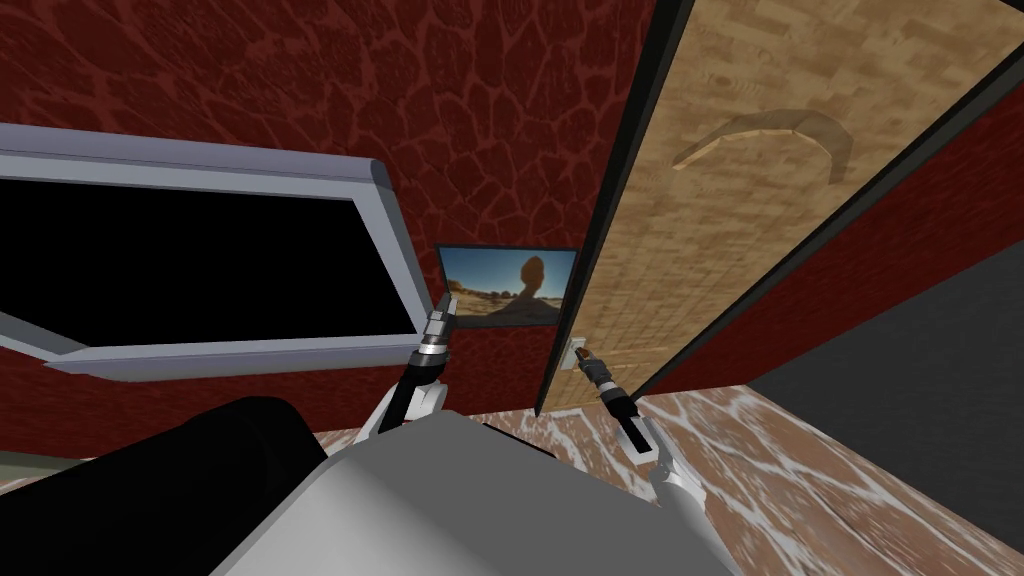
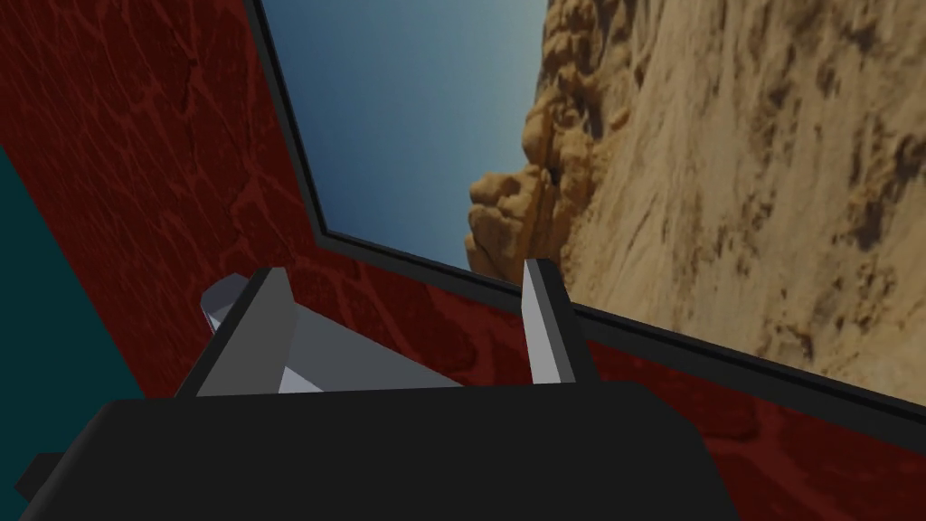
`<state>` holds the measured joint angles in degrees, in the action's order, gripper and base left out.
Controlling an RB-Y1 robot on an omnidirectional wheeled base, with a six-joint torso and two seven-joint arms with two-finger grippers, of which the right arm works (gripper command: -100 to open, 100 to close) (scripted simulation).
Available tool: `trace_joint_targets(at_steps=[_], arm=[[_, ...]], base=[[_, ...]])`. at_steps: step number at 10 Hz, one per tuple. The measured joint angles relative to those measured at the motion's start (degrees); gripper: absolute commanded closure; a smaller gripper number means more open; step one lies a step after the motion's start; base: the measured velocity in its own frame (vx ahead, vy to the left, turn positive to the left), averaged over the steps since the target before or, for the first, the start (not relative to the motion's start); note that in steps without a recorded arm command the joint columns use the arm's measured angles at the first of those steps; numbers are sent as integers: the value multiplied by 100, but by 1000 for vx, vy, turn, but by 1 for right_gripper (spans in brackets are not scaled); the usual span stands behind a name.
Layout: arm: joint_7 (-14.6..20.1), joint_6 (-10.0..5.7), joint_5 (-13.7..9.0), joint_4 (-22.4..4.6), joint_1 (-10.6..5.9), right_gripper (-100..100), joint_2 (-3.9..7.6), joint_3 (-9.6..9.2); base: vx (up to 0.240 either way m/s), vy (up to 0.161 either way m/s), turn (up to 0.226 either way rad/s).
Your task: Pull the door open
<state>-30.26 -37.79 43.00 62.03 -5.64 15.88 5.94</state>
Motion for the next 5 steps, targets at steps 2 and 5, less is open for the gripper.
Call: trace_joint_targets(at_steps=[2,5], arm=[[188,27,-198,-27,-17,100,-25,-51],[481,88,-518,-32,-31,100,-62,-122]], base=[[-78,-63,51],[-78,-67,63]])
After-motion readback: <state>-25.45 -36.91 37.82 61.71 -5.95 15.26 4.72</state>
